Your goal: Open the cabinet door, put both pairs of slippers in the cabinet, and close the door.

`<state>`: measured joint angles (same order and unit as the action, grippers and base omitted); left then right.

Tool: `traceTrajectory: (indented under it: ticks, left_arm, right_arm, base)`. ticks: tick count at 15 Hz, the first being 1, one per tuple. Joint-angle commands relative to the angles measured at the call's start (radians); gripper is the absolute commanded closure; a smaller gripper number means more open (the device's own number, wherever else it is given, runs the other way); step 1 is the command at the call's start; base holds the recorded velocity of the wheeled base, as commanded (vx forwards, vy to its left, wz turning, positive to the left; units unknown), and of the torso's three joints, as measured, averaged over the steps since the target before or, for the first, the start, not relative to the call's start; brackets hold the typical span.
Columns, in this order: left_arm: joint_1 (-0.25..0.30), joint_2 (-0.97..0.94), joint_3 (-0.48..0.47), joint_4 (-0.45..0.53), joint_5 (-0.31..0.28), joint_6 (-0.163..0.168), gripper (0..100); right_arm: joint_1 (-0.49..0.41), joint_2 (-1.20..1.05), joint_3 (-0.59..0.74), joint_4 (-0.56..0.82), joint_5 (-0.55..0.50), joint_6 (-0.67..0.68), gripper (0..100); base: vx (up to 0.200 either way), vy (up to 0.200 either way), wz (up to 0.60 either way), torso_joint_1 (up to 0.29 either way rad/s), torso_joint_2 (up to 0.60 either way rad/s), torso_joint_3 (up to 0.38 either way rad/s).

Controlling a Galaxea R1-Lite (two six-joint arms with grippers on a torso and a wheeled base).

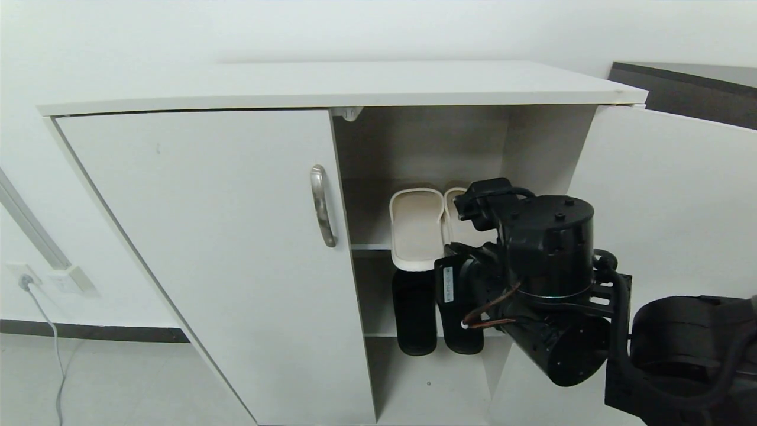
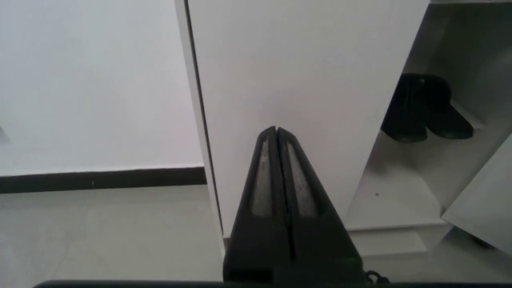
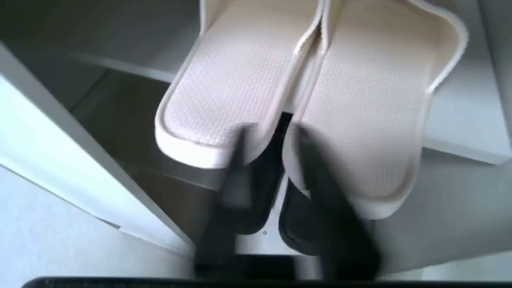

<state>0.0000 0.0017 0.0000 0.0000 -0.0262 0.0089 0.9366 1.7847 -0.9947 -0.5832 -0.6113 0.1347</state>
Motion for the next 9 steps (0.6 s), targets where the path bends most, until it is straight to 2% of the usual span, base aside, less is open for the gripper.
traceTrajectory:
  ticks: [1, 5, 9]
  left_arm:
    - [0.0, 0.0, 0.0, 0.0, 0.0, 0.0, 100]
    - [0.0, 0.0, 0.0, 0.0, 0.0, 0.0, 100]
    - [0.0, 0.0, 0.0, 0.0, -0.003, -0.012, 100]
  right_arm:
    - [0.001, 0.016, -0.002, -0.001, -0.001, 0.0, 100]
    - [-0.005, 0.039, 0.024, -0.05, -0.002, 0.0, 100]
    - [-0.012, 0.035, 0.051, -0.058, -0.001, -0.013, 100]
  base:
    - [0.0, 0.0, 0.0, 0.0, 0.0, 0.0]
    - [0.0, 0.0, 0.0, 0.0, 0.0, 0.0]
    - [-0.2, 0.0, 0.0, 0.006, 0.0, 0.004]
